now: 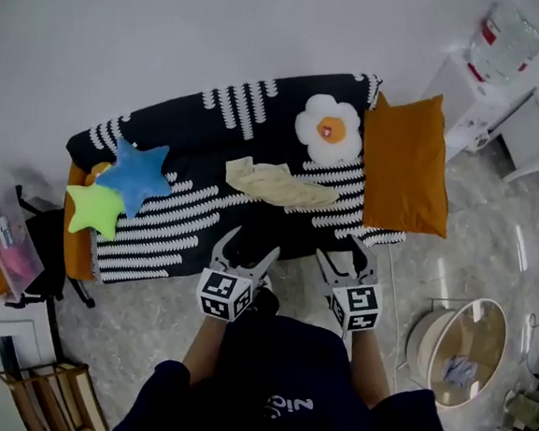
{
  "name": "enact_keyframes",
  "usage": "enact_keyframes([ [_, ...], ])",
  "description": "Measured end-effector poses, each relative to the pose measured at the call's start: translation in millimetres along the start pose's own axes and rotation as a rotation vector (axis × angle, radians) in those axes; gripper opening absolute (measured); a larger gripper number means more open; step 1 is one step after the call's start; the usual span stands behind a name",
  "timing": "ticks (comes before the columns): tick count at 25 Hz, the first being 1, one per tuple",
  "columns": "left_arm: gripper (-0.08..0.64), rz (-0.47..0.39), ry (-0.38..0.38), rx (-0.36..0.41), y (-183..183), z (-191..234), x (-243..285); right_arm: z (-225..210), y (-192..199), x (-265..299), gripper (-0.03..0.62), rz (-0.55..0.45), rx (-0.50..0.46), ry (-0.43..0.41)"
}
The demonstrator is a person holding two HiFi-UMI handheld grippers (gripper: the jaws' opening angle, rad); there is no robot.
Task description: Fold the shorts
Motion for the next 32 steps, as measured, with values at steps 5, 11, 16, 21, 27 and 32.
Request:
enact_keyframes([
  [5, 0.364, 0.067, 0.057, 0.057, -25, 42, 34, -8, -14, 47, 0.302, 0.023, 0.039, 0.062],
  [11, 0.356, 0.161, 0.120, 0.090, -32, 79, 74, -24, -16, 86, 0.302, 0.066, 0.054, 0.097],
  [16, 0.351, 0.229, 0.146, 0.096, -30, 96, 114, -45, -11, 117, 0.302, 0.113, 0.038, 0.070],
  [21, 0.330, 0.299, 0.106, 0.116, -11, 119, 164, -72, 4, 156, 0.293, 0.162, 0.030, 0.015],
  [27, 0.310, 0.408, 0.064, 0.117, 3, 151, 231, -114, 27, 206, 0.267, 0.219, 0.017, -0.051],
  [32, 0.296, 0.499, 0.032, 0.134, 19, 179, 289, -150, 57, 250, 0.253, 0.279, 0.010, -0.098],
])
Point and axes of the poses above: the fingertips, and each gripper's own axes: x forward along the fingers, z to its left, y out of its underside, the point moved 2 cm from there along -x, backward along the fingers, and after that the axes turned 10 degrees about -x, right-handed, at the moved point
